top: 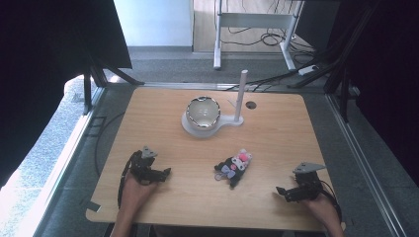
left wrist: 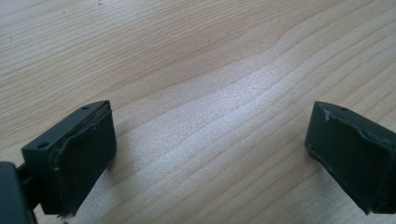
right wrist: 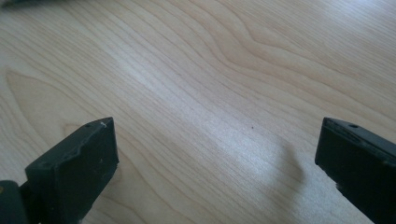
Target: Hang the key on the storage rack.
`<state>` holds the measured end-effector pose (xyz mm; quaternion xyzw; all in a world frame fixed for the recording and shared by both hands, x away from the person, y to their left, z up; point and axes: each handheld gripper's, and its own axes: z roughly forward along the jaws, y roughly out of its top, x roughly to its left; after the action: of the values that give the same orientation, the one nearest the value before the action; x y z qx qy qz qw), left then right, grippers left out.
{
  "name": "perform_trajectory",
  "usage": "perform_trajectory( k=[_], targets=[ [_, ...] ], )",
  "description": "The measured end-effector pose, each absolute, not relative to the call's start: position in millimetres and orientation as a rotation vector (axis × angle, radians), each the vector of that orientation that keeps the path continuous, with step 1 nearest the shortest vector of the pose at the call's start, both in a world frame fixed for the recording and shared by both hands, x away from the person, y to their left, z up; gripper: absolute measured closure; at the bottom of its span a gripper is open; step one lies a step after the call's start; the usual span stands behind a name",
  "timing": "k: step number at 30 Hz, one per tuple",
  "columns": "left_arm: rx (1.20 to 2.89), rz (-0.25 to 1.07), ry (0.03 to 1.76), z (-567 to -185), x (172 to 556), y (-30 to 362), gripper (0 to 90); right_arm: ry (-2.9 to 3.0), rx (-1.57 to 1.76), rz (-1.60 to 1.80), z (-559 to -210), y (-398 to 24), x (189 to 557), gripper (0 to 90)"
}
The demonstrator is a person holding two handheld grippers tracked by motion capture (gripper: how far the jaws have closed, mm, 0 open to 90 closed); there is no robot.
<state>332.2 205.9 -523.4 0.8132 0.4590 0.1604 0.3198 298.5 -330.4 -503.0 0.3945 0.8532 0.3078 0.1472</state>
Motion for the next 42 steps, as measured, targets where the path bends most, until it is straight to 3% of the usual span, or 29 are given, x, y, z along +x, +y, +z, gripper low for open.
perform_trajectory(
  k=[42],
  targets=[
    [2.139,0.421,1.206,-523,332,206,1.9,2.679,0.907,0.733,-458,-295,345,1.3]
  ],
)
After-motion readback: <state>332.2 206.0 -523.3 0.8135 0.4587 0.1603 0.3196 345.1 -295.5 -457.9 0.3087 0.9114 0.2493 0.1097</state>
